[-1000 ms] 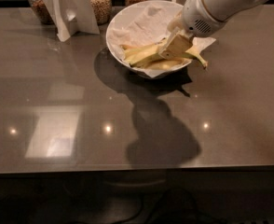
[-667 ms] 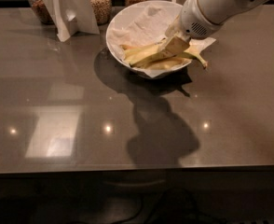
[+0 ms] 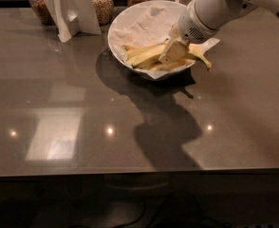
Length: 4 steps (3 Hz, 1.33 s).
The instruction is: Pick banana from white bowl
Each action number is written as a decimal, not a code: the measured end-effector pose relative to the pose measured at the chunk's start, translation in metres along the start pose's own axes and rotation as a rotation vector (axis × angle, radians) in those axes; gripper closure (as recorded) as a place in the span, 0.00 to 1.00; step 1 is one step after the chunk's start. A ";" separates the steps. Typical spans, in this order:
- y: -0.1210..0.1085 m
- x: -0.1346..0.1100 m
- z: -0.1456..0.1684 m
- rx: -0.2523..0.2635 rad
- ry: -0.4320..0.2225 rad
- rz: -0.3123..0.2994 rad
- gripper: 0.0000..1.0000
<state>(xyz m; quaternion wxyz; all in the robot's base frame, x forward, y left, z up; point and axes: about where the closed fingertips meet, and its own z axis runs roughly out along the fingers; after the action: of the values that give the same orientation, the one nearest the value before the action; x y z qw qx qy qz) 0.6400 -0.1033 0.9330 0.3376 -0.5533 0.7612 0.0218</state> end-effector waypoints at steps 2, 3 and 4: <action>-0.005 0.007 0.018 -0.029 -0.025 0.021 0.43; -0.004 0.013 0.025 -0.050 -0.043 0.039 0.62; -0.006 0.011 0.022 -0.050 -0.043 0.039 0.85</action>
Offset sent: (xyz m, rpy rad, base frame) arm 0.0177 -0.0035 -0.0235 0.0730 0.0332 0.0096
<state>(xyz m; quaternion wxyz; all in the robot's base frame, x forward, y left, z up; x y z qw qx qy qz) 0.6538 -0.1058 0.9125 0.3397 -0.5460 0.7635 0.0594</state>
